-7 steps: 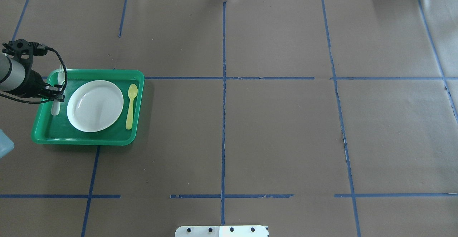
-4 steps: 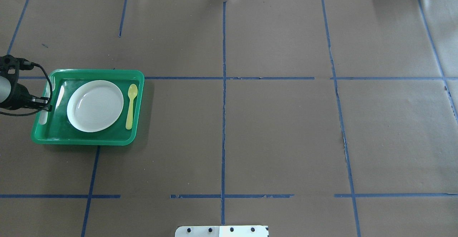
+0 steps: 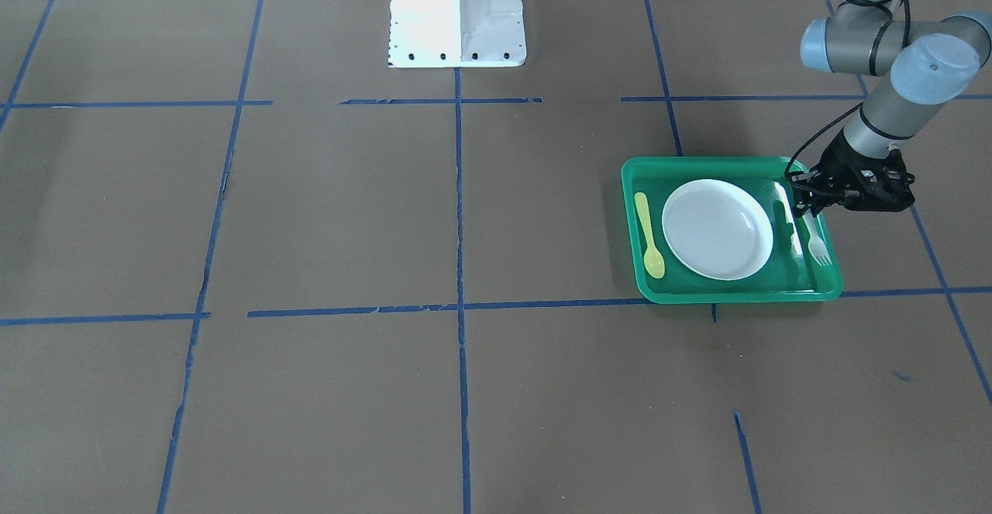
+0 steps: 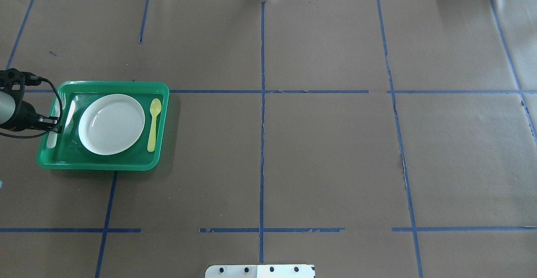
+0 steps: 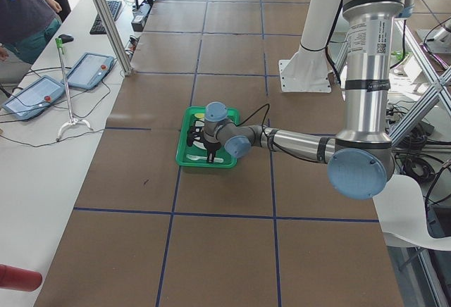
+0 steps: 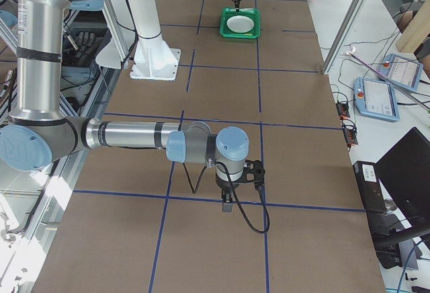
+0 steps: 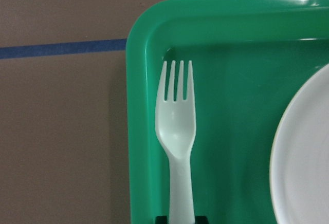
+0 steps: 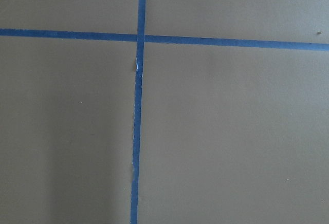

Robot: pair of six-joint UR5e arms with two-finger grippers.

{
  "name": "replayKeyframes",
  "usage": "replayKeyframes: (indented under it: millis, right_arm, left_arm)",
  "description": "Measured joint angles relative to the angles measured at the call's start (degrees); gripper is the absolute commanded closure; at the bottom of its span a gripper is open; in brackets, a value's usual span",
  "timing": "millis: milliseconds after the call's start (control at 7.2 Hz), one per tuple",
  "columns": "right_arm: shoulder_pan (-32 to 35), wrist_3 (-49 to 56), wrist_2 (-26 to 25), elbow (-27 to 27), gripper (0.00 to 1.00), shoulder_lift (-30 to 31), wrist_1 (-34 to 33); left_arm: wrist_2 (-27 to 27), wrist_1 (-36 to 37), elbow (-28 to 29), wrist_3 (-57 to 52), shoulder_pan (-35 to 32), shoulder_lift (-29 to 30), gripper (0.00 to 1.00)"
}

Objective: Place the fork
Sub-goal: 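Lower the fork onto the tray beside the plate with the left gripper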

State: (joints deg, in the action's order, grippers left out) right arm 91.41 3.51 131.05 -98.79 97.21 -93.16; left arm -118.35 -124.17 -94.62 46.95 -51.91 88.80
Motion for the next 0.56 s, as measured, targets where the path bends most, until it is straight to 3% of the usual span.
replayKeyframes:
  millis: [417, 556]
  right_arm:
    - [0.0, 0.01, 0.0, 0.0, 0.0, 0.0, 0.0]
    - [0.0, -0.02, 0.0, 0.0, 0.0, 0.0, 0.0]
  left_arm:
    - [-0.11, -0.02, 0.04, -0.01, 0.11, 0.32, 1.0]
    - [-0.12, -0.02, 0.08, 0.01, 0.12, 0.44, 0.29]
